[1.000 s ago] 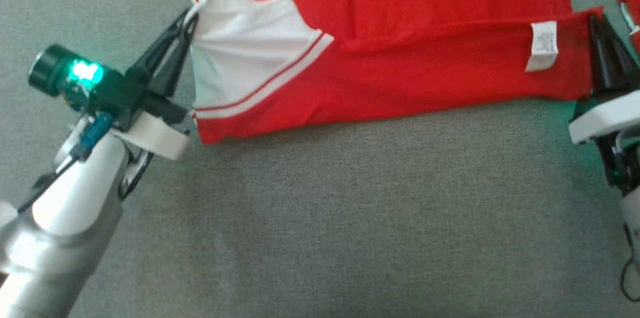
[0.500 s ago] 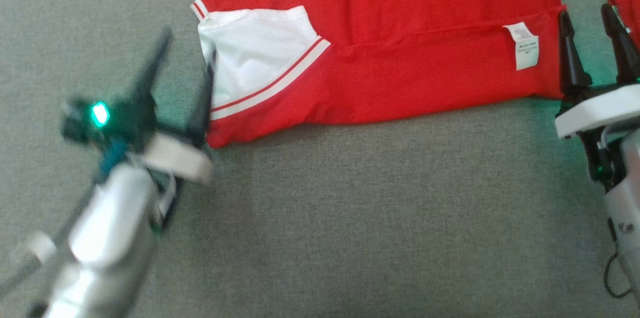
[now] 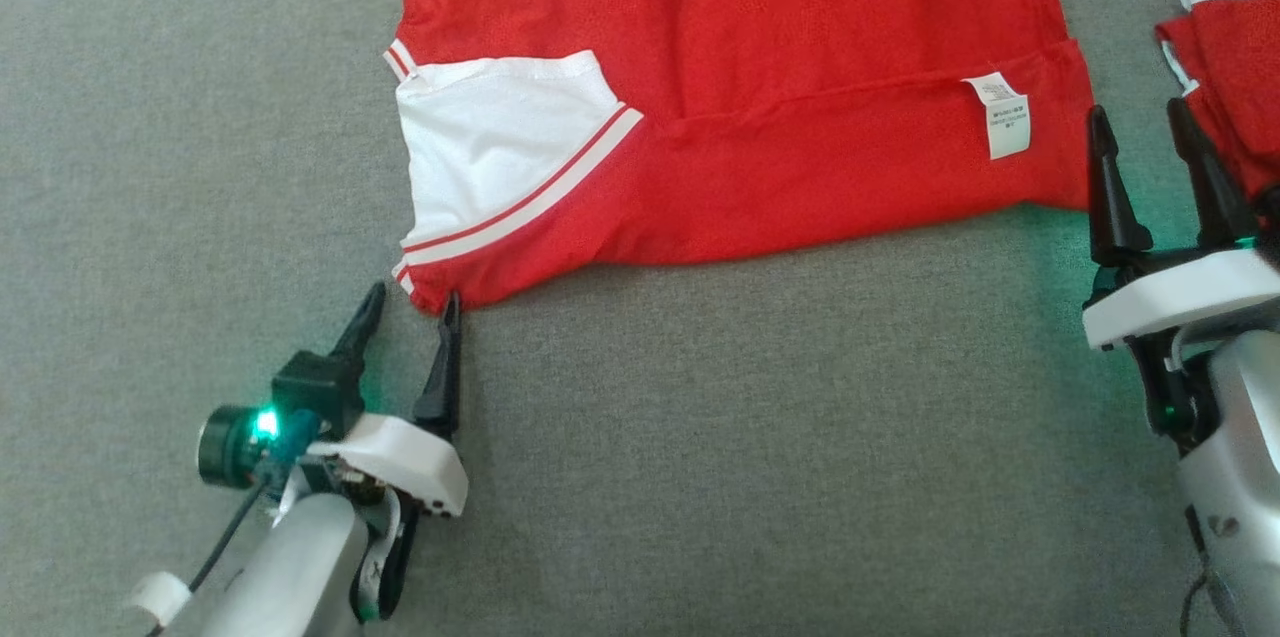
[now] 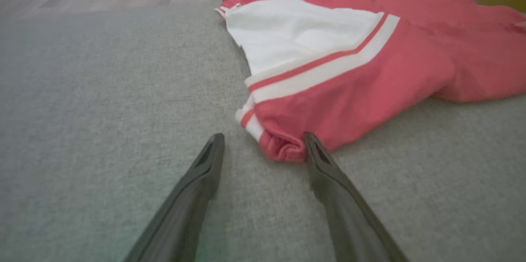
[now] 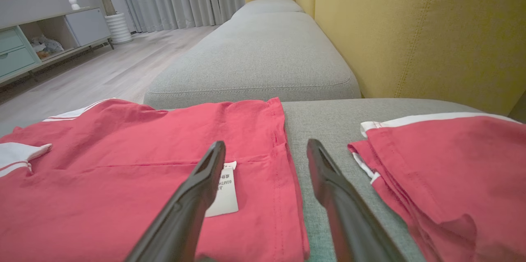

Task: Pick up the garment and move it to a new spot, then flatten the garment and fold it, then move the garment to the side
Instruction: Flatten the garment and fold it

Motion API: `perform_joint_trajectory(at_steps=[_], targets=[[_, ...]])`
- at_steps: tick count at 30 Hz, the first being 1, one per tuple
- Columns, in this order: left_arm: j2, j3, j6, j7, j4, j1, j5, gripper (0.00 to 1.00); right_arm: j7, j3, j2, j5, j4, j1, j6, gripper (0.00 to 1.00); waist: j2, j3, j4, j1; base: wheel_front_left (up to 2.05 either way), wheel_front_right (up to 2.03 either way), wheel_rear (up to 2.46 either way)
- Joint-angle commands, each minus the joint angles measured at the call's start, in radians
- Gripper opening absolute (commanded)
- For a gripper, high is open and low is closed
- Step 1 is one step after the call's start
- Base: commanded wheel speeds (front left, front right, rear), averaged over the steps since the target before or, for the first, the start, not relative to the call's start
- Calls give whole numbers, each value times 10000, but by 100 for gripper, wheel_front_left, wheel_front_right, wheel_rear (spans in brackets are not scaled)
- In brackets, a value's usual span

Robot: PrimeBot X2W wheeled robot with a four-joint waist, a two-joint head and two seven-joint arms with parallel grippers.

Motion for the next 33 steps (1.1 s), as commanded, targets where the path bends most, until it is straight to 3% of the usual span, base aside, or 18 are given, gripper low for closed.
perform_joint_trajectory(at_steps=[1, 7, 8, 9, 10, 14, 23, 24, 25, 26, 33], targets=[[169, 286, 108, 98, -196, -67, -37, 100, -105, 79, -46, -70, -302, 156, -7, 100, -1, 11, -9, 2, 0, 0, 0], [131, 61, 150, 395, 37, -358, 99, 100, -106, 55, -30, -28, -222, 194, -7, 100, -1, 86, 3, 2, 0, 0, 0], [102, 25, 82, 444, 76, -400, 63, 73, -106, 83, -39, -21, -183, 195, -7, 100, -1, 98, 13, 2, 0, 0, 0], [100, -31, 10, 481, 108, -440, 60, 30, -106, 105, -51, -10, -136, 193, -7, 100, -1, 107, 23, 2, 0, 0, 0], [91, -83, -75, 515, 121, -457, 38, 0, -106, 114, -57, 21, -57, 193, -7, 100, -1, 109, 36, 2, 0, 0, 0], [148, -125, -195, 458, -69, -449, -13, 0, -106, 124, -50, 170, 470, 128, -7, 100, -1, 113, 84, 2, 0, 0, 0], [774, 26, 58, 414, -1100, -366, 185, 0, 82, 114, 101, 207, 2105, -427, -7, 100, -1, 167, 231, 2, 0, 0, 0], [833, 34, 90, 428, -1202, -360, 211, 0, 140, 123, 135, 256, 2266, -510, -7, 64, -1, 187, 240, 2, 0, 0, 0], [884, 50, 116, 435, -1295, -351, 221, 0, 208, 163, 178, 309, 2400, -596, -7, 18, -1, 211, 246, 2, 0, 0, 0], [930, 63, 145, 441, -1379, -340, 234, 0, 240, 251, 213, 363, 2476, -676, -7, 0, -1, 235, 247, 2, 0, 0, 0], [1317, 195, 335, 248, -2110, -56, 304, 0, 73, 702, -29, 726, 2335, -676, -7, 0, -1, 265, 161, 2, 0, 0, 0]])
